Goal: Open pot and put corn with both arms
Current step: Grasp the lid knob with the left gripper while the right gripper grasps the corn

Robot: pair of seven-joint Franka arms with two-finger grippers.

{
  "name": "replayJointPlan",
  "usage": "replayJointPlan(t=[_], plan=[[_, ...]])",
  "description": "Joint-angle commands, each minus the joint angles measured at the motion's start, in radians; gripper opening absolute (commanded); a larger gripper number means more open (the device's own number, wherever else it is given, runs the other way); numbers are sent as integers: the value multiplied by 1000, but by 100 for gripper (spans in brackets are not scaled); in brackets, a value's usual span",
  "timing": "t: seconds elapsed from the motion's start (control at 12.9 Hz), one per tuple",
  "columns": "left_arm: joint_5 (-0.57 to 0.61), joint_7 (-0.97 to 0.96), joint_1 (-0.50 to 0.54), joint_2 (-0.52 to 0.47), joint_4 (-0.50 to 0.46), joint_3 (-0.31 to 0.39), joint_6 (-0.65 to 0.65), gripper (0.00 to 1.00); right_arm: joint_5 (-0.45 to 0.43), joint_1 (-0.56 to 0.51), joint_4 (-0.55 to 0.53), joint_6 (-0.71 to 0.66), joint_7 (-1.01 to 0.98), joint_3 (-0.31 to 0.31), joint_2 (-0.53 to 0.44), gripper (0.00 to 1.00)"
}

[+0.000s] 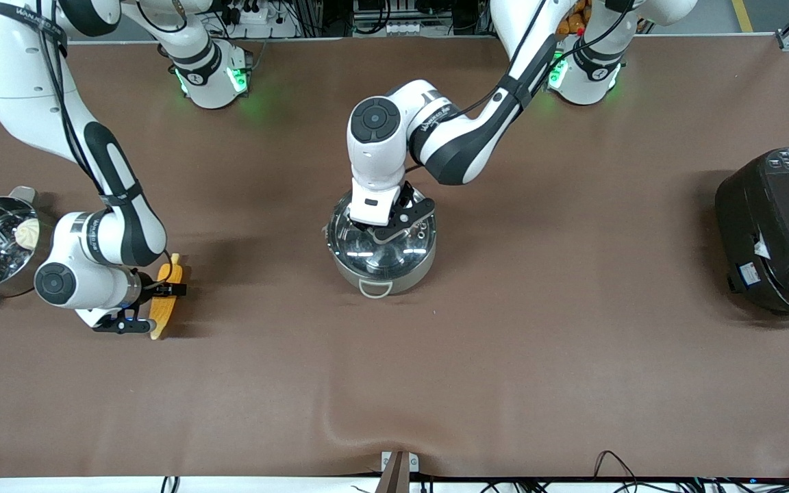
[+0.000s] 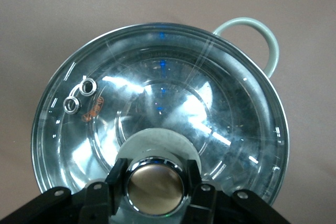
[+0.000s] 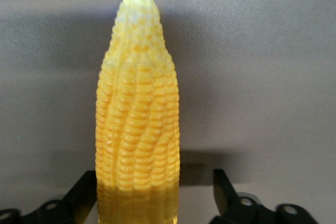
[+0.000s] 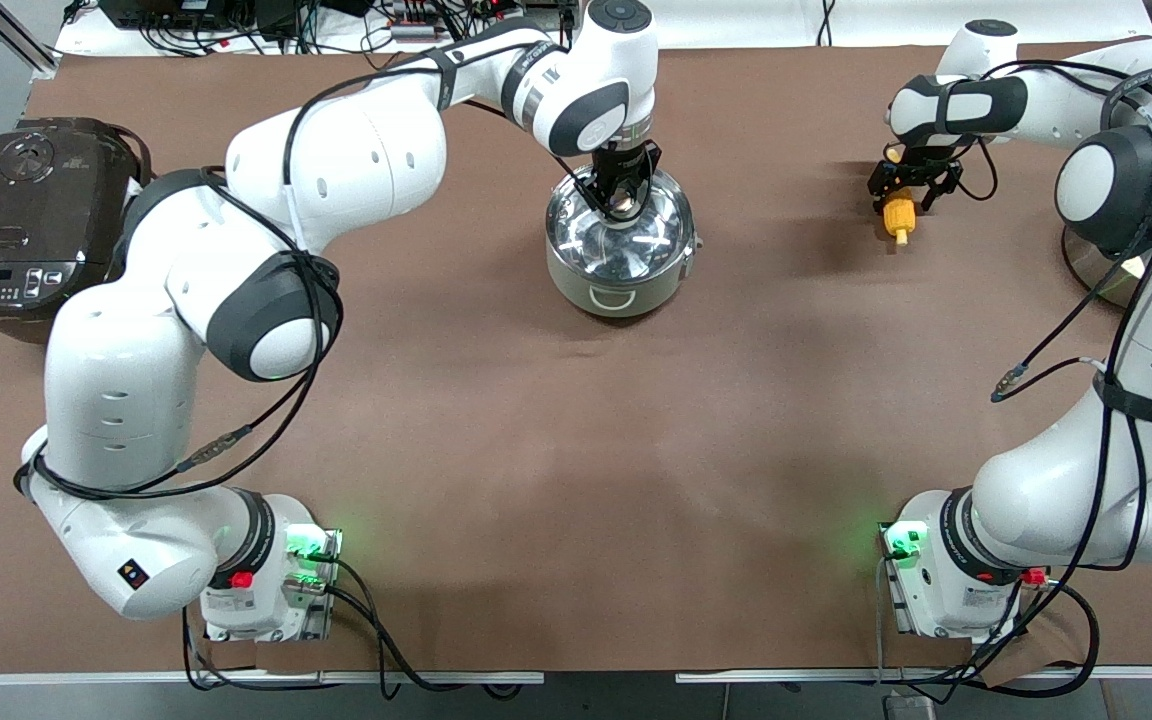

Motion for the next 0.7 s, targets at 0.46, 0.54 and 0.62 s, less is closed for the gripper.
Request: replayJointPlan(t=[0.46,0.54,0.62], plan=[[29,18,40,-184,-14,8,-142,0,-19,15,9,-125,-64,24,-68,0],[29,61,59,-227,-24,9,-195,0,-19,17,10,-128,-82,25,-81,0],[29,125,92,-279,-56,9,-217,0,-18,22,10,-141,-91,29,-96,0]])
